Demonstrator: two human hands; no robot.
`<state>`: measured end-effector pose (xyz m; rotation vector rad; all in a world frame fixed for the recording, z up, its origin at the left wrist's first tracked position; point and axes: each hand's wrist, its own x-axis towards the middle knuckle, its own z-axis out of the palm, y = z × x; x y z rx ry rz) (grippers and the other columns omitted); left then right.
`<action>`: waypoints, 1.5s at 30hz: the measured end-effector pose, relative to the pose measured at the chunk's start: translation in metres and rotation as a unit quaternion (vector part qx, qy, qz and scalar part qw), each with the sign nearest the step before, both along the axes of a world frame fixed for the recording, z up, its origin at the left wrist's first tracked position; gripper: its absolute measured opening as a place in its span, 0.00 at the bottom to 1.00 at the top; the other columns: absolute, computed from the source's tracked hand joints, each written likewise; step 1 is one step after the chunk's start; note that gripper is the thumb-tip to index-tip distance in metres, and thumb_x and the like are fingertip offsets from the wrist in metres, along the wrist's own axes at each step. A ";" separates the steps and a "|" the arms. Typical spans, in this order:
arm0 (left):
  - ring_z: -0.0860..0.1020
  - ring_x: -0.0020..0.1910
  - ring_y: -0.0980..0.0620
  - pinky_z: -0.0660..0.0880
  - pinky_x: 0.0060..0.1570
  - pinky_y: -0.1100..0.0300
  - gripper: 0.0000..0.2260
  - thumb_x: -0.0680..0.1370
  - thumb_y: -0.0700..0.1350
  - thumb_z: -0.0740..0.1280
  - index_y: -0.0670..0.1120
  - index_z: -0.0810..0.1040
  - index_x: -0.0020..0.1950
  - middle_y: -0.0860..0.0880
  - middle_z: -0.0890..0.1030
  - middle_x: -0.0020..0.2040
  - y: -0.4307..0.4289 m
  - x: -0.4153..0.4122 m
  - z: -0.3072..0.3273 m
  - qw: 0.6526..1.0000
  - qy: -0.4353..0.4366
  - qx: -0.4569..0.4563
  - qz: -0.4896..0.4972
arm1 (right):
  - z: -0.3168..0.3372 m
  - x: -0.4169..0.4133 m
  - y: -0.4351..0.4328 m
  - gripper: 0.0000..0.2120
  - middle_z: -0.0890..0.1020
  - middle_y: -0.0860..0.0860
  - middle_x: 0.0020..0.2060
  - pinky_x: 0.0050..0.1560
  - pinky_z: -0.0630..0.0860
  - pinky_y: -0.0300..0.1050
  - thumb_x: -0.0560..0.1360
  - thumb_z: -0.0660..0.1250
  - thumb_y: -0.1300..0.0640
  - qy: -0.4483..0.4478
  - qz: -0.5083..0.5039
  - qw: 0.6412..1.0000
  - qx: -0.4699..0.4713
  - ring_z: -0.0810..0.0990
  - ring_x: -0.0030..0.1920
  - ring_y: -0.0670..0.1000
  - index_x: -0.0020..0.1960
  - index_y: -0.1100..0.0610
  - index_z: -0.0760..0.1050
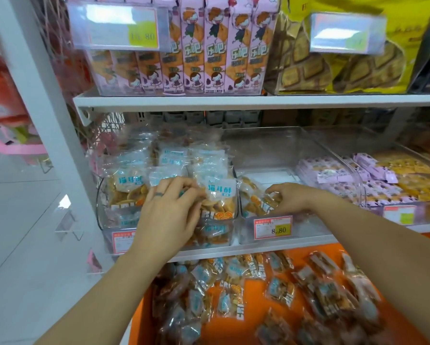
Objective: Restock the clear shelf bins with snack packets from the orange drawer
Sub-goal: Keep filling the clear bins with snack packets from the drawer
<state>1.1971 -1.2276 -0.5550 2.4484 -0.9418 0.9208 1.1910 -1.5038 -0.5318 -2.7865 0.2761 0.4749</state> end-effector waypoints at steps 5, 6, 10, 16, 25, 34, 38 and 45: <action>0.73 0.51 0.49 0.71 0.47 0.54 0.12 0.76 0.49 0.59 0.49 0.82 0.50 0.51 0.77 0.51 0.001 0.000 0.003 1.000 0.011 0.000 -0.005 | 0.004 -0.006 -0.001 0.29 0.73 0.53 0.67 0.54 0.68 0.39 0.73 0.70 0.56 -0.053 0.011 0.998 -0.025 0.74 0.61 0.53 0.71 0.51 0.65; 0.73 0.52 0.50 0.71 0.47 0.54 0.12 0.76 0.49 0.59 0.49 0.82 0.50 0.51 0.77 0.51 0.002 -0.001 0.003 1.000 0.011 0.000 -0.008 | 0.005 -0.010 -0.003 0.28 0.73 0.53 0.66 0.52 0.68 0.38 0.73 0.70 0.57 -0.069 0.005 0.997 -0.018 0.74 0.61 0.53 0.71 0.52 0.65; 0.71 0.51 0.52 0.69 0.46 0.56 0.12 0.76 0.48 0.59 0.48 0.81 0.50 0.51 0.76 0.51 0.002 -0.004 0.008 1.000 0.005 -0.016 -0.025 | 0.018 -0.026 -0.012 0.27 0.78 0.54 0.61 0.48 0.68 0.38 0.72 0.71 0.57 -0.172 -0.049 0.983 0.027 0.76 0.51 0.51 0.69 0.53 0.67; 0.75 0.47 0.58 0.74 0.46 0.59 0.09 0.78 0.49 0.61 0.52 0.79 0.55 0.57 0.74 0.52 -0.002 -0.023 0.020 0.985 0.108 -0.077 -0.108 | 0.066 -0.058 0.006 0.26 0.78 0.50 0.55 0.47 0.70 0.40 0.71 0.72 0.57 -0.280 -0.027 0.958 0.059 0.77 0.50 0.50 0.67 0.51 0.69; 0.79 0.59 0.54 0.79 0.53 0.50 0.28 0.68 0.61 0.72 0.54 0.70 0.65 0.52 0.79 0.61 -0.001 -0.062 0.049 0.650 0.600 -0.412 -0.219 | 0.097 -0.102 0.091 0.26 0.80 0.45 0.53 0.41 0.82 0.47 0.70 0.72 0.62 -0.260 0.037 0.915 0.306 0.84 0.43 0.49 0.64 0.45 0.69; 0.83 0.49 0.47 0.81 0.41 0.53 0.20 0.71 0.48 0.66 0.44 0.76 0.62 0.42 0.83 0.53 0.027 -0.049 0.061 0.422 0.633 -0.598 -0.252 | 0.090 -0.090 0.120 0.34 0.78 0.55 0.60 0.52 0.80 0.57 0.64 0.71 0.69 -0.130 0.005 0.806 0.577 0.81 0.54 0.57 0.66 0.48 0.69; 0.83 0.48 0.46 0.82 0.43 0.52 0.17 0.74 0.47 0.65 0.45 0.76 0.62 0.42 0.83 0.55 0.040 -0.043 0.060 0.390 0.622 -0.628 -0.257 | 0.082 -0.083 0.117 0.32 0.79 0.59 0.56 0.47 0.81 0.48 0.70 0.62 0.78 -0.138 -0.029 0.787 0.601 0.81 0.50 0.56 0.68 0.52 0.68; 0.81 0.50 0.49 0.78 0.50 0.51 0.09 0.80 0.44 0.60 0.44 0.78 0.55 0.46 0.85 0.47 0.064 -0.031 0.063 0.498 0.559 -0.632 -0.200 | 0.079 -0.084 0.110 0.21 0.84 0.55 0.50 0.43 0.80 0.42 0.73 0.64 0.72 -0.200 -0.091 0.785 0.580 0.84 0.46 0.50 0.63 0.57 0.74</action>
